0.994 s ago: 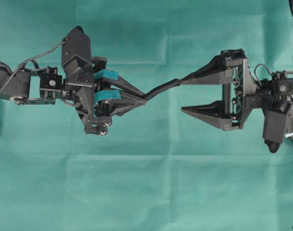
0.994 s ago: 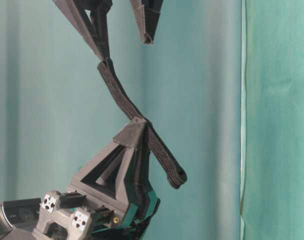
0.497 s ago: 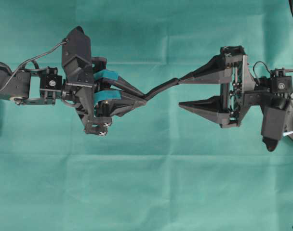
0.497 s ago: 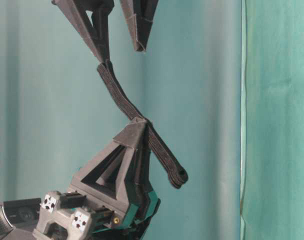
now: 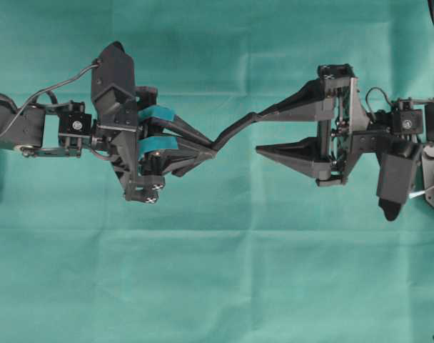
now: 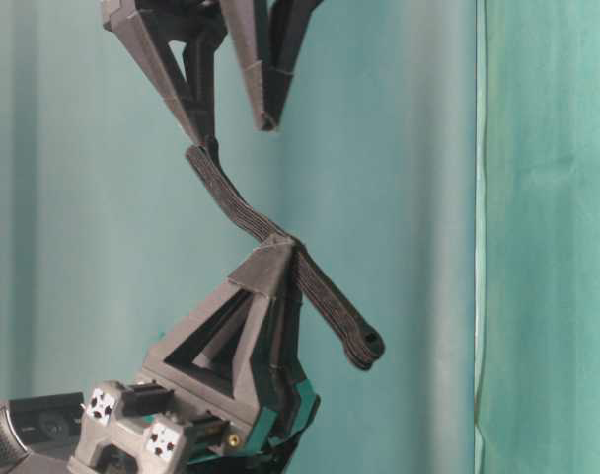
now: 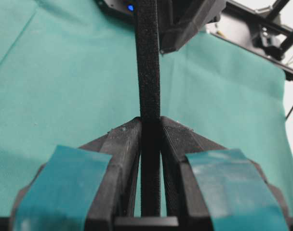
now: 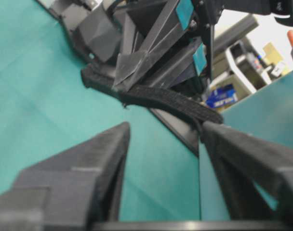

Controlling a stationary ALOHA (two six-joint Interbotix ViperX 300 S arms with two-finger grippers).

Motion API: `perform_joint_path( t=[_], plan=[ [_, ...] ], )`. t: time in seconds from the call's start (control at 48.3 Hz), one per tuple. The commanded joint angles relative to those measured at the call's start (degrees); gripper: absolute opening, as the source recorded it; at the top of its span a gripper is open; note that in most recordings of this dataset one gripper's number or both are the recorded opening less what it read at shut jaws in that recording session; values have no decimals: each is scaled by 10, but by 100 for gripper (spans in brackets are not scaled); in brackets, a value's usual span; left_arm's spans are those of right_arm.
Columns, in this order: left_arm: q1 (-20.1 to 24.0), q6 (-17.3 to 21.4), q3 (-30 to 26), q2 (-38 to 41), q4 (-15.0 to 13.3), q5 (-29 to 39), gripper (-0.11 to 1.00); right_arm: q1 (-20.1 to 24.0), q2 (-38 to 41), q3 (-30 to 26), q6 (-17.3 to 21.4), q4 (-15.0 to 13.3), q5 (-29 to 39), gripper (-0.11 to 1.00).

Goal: Peel off the Velcro with your right arm.
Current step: 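Close the right gripper on the outer Velcro layer, then pull the right gripper away from the left to start peeling layers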

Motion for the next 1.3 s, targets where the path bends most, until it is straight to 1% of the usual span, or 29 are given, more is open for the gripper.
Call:
perform_joint_path(
  t=[0.0,0.145,0.248,0.766,0.973,1.284],
  plan=[
    [-2,-1,-5,-12,-1,-6,10,-1,-4,-14,2,-1,-14,19],
    [-3,-1,-5,-12,-1,-6,10,-4,-4,-12,2,-1,-23,4],
    [-4,-1,-5,-12,-1,-6,10,-9,-3,-12,2,-1,-26,-1],
    [-6,-1,-5,-12,-1,-6,10,-21,26,-19,2,-1,-58,-5],
    [-6,-1,-4,-12,-1,-6,10,-22,26,-18,2,-1,-58,-9],
    [-6,-1,-4,-12,-1,-6,10,-22,26,-16,2,-1,-58,-9]
  ],
)
